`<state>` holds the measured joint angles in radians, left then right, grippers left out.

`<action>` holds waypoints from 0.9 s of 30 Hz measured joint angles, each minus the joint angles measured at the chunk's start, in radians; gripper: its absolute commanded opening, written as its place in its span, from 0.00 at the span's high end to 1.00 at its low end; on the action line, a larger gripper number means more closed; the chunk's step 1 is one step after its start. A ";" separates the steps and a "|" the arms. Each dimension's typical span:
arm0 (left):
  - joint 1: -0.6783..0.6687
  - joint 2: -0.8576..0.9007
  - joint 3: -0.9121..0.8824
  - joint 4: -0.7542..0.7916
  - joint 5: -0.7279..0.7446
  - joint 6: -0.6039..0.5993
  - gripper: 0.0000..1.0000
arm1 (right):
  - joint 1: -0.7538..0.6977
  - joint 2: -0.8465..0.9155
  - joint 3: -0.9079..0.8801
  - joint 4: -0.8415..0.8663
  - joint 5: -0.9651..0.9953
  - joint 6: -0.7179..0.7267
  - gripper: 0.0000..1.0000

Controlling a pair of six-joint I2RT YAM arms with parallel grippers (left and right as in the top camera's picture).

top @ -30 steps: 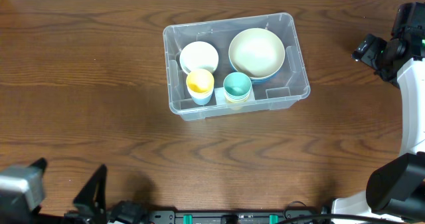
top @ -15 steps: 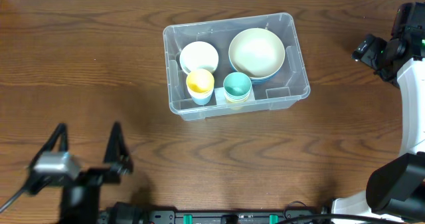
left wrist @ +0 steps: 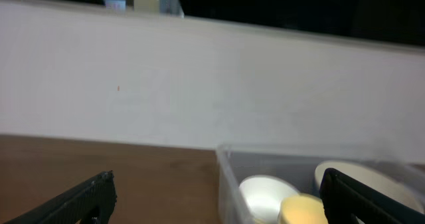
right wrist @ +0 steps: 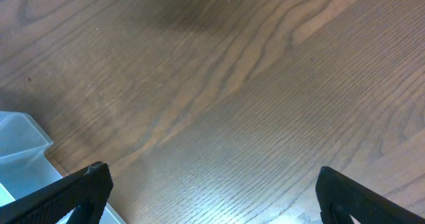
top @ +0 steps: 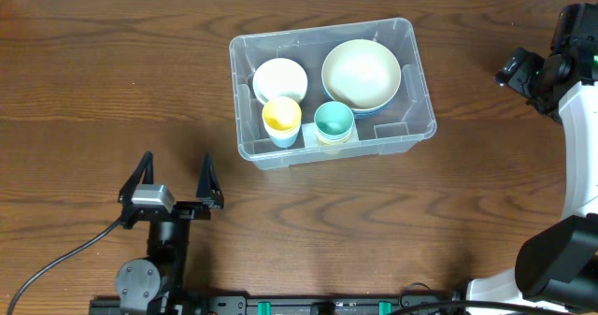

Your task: Pack container

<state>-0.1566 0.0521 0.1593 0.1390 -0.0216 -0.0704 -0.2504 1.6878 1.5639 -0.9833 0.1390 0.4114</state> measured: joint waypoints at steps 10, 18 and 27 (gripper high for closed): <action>0.066 -0.040 -0.085 -0.089 0.057 0.000 0.02 | 0.000 0.000 0.000 0.000 0.000 0.000 0.01; 0.072 -0.040 -0.087 -0.291 0.071 0.019 0.02 | 0.000 0.000 0.000 0.000 0.000 0.000 0.01; 0.072 -0.042 -0.078 -0.322 0.071 0.023 0.02 | 0.000 0.000 0.000 0.000 0.000 0.000 0.01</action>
<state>-0.0849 0.0101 0.0814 -0.1833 0.0494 -0.0479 -0.2504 1.6878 1.5639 -0.9833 0.1390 0.4114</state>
